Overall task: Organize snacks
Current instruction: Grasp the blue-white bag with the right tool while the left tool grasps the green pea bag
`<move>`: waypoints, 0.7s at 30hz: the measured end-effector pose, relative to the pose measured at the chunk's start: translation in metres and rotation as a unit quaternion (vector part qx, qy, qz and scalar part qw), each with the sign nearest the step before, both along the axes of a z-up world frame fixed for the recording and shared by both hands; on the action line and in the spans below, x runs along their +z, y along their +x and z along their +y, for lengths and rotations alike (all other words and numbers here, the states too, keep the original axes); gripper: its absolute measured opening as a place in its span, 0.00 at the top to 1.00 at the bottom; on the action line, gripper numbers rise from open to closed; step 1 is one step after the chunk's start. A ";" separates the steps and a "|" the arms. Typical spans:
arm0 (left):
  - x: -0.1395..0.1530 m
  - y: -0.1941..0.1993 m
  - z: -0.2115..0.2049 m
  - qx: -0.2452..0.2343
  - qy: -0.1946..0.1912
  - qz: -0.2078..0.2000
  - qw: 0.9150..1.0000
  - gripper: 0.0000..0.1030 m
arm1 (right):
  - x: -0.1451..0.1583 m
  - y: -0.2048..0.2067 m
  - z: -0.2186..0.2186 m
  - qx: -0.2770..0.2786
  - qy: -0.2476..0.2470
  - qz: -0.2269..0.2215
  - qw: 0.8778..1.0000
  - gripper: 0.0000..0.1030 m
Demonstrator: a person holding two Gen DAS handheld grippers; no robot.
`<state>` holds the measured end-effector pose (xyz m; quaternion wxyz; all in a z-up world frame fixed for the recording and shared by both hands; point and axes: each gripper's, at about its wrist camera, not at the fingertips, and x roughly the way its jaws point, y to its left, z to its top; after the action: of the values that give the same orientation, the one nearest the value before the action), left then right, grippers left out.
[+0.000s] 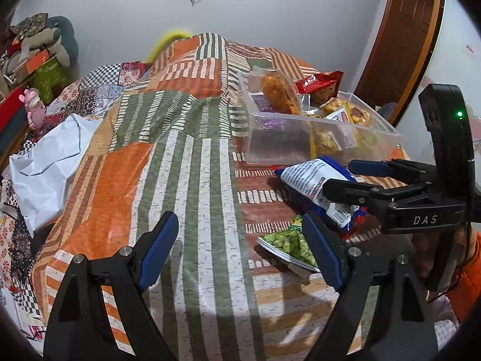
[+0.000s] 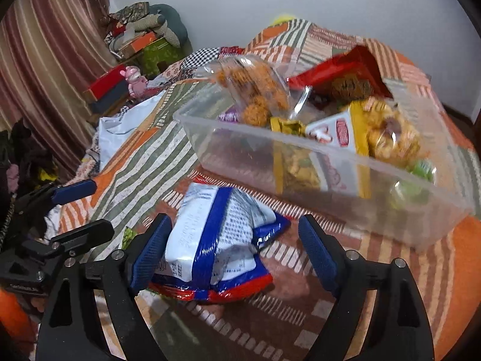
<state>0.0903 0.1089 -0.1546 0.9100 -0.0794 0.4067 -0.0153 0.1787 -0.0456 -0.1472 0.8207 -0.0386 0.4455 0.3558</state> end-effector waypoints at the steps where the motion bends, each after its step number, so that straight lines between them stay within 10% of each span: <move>1: -0.001 0.001 -0.001 0.000 -0.002 0.002 1.000 0.18 | -0.001 0.000 0.001 0.001 0.002 0.005 1.000 0.19; 5: -0.002 0.001 -0.002 0.001 -0.005 0.008 1.000 0.18 | -0.005 -0.003 0.016 0.026 -0.004 0.014 1.000 0.21; 7: -0.002 0.000 -0.003 0.001 -0.004 0.010 1.000 0.18 | -0.010 -0.005 0.025 0.041 -0.020 0.014 0.999 0.48; 21: -0.016 0.003 -0.031 -0.032 -0.020 0.039 0.999 0.18 | 0.022 -0.021 -0.024 0.012 -0.021 -0.076 0.997 0.50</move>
<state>0.0938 0.0778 -0.1706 0.8908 -0.0852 0.4437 -0.0490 0.1573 -0.0691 -0.1248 0.8469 -0.0881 0.3888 0.3519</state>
